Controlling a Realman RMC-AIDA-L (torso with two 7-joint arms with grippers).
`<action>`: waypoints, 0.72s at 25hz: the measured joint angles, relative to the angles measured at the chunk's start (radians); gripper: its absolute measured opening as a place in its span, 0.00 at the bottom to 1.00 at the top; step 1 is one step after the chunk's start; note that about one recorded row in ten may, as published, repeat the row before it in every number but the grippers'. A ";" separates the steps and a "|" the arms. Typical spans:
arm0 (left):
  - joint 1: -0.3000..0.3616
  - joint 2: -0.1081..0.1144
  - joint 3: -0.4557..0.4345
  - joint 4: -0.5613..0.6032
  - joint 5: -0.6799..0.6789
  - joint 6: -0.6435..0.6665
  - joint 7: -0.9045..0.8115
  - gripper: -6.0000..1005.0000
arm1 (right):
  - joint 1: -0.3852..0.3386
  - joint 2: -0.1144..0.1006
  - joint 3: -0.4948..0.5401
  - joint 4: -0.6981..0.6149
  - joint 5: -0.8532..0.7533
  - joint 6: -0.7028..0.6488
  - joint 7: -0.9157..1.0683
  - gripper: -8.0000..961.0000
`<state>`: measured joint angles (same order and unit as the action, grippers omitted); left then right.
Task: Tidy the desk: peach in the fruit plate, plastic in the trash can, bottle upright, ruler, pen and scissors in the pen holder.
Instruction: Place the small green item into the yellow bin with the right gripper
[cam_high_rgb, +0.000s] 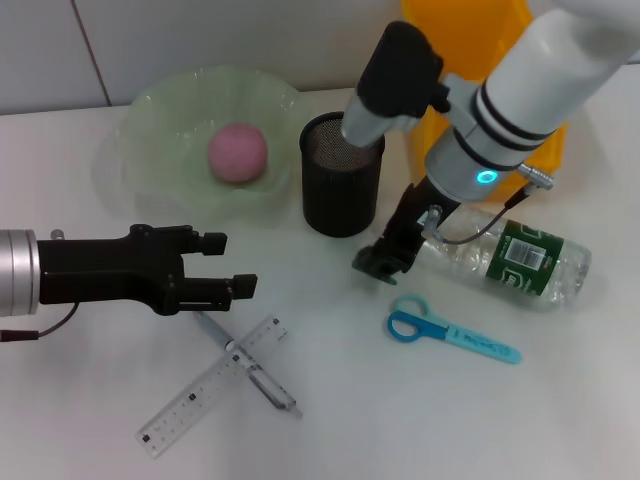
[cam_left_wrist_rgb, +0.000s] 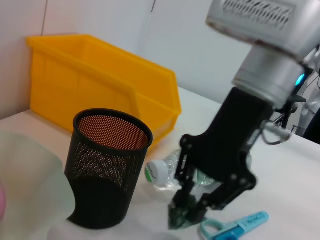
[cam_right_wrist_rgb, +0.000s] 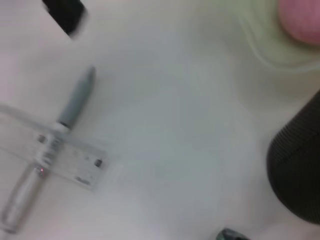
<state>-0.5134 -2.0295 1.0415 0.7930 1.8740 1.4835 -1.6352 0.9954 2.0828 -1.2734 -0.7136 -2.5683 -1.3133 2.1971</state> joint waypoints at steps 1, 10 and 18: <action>0.001 0.001 0.000 0.000 0.000 0.000 0.000 0.80 | -0.022 -0.001 0.001 -0.045 0.025 -0.030 0.000 0.43; 0.003 0.005 -0.002 0.000 0.000 0.000 0.000 0.80 | -0.200 -0.004 0.066 -0.427 0.164 -0.254 0.029 0.26; 0.003 0.004 -0.002 0.000 0.006 0.005 0.000 0.79 | -0.355 -0.006 0.321 -0.663 0.327 -0.282 -0.009 0.29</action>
<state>-0.5107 -2.0257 1.0400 0.7929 1.8803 1.4889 -1.6353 0.6401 2.0766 -0.9526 -1.3768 -2.2412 -1.5957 2.1882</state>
